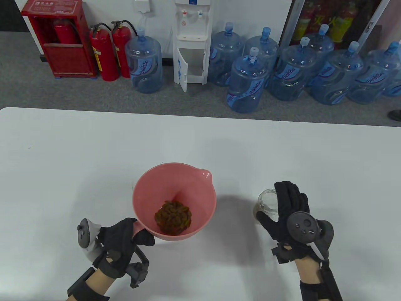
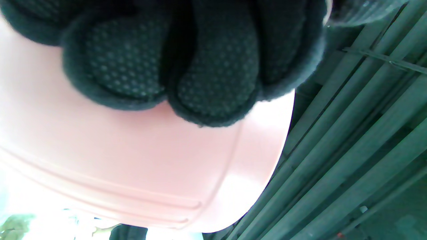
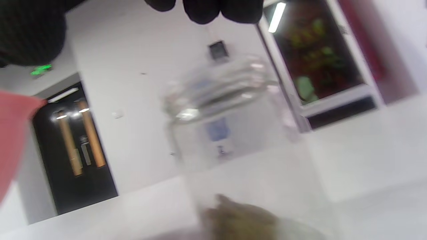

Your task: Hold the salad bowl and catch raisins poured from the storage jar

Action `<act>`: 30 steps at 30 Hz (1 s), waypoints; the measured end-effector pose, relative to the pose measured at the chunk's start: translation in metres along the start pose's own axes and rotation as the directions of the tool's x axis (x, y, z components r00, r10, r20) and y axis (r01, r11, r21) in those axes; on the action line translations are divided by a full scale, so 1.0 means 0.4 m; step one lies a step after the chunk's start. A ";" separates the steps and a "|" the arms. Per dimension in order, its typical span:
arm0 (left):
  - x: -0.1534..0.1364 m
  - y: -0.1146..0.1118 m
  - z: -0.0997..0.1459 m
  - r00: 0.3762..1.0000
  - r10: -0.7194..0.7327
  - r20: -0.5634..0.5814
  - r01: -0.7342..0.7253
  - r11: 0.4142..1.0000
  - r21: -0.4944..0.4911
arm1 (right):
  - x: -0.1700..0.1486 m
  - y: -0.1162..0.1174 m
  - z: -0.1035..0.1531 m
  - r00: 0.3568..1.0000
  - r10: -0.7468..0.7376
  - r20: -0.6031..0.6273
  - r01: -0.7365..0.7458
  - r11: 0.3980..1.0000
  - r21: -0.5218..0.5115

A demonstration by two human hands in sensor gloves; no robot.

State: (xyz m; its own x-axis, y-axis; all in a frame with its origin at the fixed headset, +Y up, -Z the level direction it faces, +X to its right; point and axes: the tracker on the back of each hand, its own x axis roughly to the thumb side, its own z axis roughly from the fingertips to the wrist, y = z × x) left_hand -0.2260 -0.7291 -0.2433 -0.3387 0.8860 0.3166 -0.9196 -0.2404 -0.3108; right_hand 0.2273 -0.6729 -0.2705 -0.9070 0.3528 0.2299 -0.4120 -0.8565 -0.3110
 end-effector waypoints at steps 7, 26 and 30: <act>0.001 0.003 0.000 1.000 -0.017 0.007 0.017 1.000 0.004 | 0.146 0.062 0.040 0.964 0.124 0.235 -0.139 0.989 0.048; -0.002 -0.004 -0.036 0.995 -0.092 -0.050 0.094 0.995 0.042 | 0.158 0.088 0.060 0.949 0.110 0.296 -0.143 0.986 0.091; -0.007 -0.012 -0.101 0.990 -0.129 -0.057 0.133 0.989 0.066 | 0.160 0.089 0.062 0.947 0.106 0.303 -0.141 0.985 0.097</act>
State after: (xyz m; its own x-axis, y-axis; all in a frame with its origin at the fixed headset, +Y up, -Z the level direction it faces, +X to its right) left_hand -0.2128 -0.7144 -0.2792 -0.2051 0.9309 0.3022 -0.9675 -0.1461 -0.2065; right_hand 0.1565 -0.6903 -0.2440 -0.8762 0.1291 0.4643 -0.2692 -0.9302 -0.2495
